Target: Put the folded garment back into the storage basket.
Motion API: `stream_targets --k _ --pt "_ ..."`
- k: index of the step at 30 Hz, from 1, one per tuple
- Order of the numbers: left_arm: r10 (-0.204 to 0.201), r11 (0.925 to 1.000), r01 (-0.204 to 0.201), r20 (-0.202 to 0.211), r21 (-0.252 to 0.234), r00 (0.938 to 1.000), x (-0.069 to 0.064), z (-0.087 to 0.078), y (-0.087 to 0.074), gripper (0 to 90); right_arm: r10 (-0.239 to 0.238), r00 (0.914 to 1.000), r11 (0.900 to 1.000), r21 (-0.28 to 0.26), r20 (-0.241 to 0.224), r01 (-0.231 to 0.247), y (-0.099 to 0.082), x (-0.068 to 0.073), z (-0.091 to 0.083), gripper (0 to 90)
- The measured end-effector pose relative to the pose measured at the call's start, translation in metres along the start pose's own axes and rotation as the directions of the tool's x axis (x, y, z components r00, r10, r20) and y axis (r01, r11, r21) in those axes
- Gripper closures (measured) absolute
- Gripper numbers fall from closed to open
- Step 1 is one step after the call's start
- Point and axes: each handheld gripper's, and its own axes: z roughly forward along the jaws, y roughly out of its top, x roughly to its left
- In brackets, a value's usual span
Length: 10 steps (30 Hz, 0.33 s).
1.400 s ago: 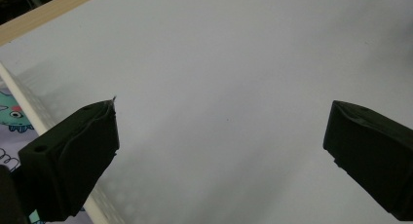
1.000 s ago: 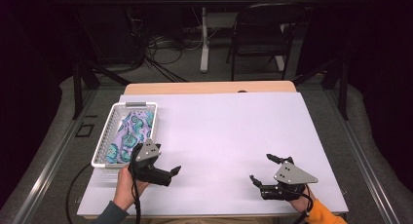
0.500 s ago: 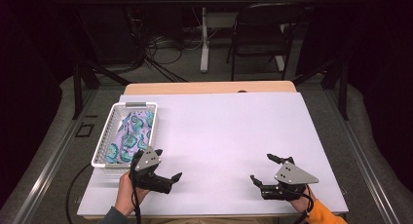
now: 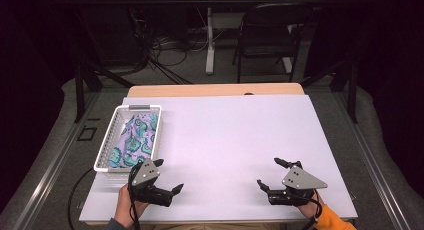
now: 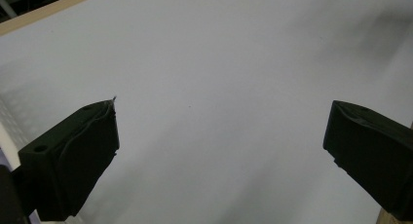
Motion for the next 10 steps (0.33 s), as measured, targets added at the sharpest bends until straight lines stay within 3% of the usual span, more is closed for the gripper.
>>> stream_targets --k 10 --pt "0.007 0.9999 -0.007 -0.001 0.008 1.0 0.0014 0.002 -0.0019 0.0 -0.002 1.0 1.0 0.002 0.002 0.002 0.0001 -0.0003 -0.0004 14.7"
